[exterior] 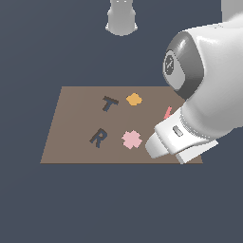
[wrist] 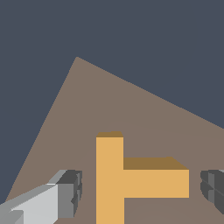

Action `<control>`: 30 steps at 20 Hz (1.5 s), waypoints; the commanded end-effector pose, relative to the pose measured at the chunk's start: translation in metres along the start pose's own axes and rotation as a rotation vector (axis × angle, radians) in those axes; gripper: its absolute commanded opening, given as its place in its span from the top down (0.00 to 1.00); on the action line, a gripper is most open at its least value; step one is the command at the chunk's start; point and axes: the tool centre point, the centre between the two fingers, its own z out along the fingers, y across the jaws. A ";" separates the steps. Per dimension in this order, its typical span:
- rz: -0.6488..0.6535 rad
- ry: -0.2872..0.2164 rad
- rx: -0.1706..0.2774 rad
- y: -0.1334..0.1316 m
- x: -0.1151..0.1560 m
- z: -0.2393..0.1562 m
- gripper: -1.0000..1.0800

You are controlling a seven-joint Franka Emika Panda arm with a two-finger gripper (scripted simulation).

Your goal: Insert a designated object into the corresponding slot on a board.

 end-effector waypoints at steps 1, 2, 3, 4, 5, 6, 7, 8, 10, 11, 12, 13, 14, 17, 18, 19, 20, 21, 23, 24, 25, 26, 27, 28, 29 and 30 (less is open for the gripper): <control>-0.001 -0.001 0.000 0.000 0.000 0.009 0.04; -0.002 -0.001 0.000 0.000 0.000 0.011 0.04; -0.002 -0.001 0.000 0.000 0.000 0.013 0.04; -0.002 -0.001 0.000 0.000 0.000 0.015 0.04; -0.002 -0.001 0.000 0.000 0.000 0.015 0.04; -0.002 -0.001 0.000 0.000 0.000 0.015 1.00; -0.002 -0.001 0.000 0.000 0.000 0.015 1.00; -0.002 -0.001 0.000 0.000 0.000 0.015 1.00; -0.002 -0.001 0.000 0.000 0.000 0.015 1.00; -0.002 -0.001 0.000 0.000 0.000 0.015 1.00; -0.002 -0.001 0.000 0.000 0.000 0.015 1.00; -0.002 -0.001 0.000 0.000 0.000 0.015 1.00; -0.002 -0.001 0.000 0.000 0.000 0.015 1.00; -0.002 -0.001 0.000 0.000 0.000 0.014 1.00; -0.002 -0.001 0.000 0.000 0.000 0.014 1.00; -0.003 -0.001 -0.001 0.000 0.000 0.014 1.00; -0.004 -0.001 -0.001 0.000 -0.001 0.014 1.00; -0.006 -0.001 -0.001 0.000 -0.002 0.014 1.00; -0.012 -0.001 -0.001 0.001 -0.004 0.014 1.00; -0.016 -0.001 -0.001 0.001 -0.006 0.014 1.00; -0.021 -0.001 -0.001 0.001 -0.007 0.014 1.00; -0.026 -0.001 -0.001 0.001 -0.009 0.014 1.00; -0.032 -0.001 -0.001 0.001 -0.012 0.014 1.00; -0.038 -0.001 -0.001 0.002 -0.014 0.014 1.00; -0.046 -0.001 -0.001 0.002 -0.017 0.014 1.00; -0.054 -0.001 -0.001 0.003 -0.020 0.013 1.00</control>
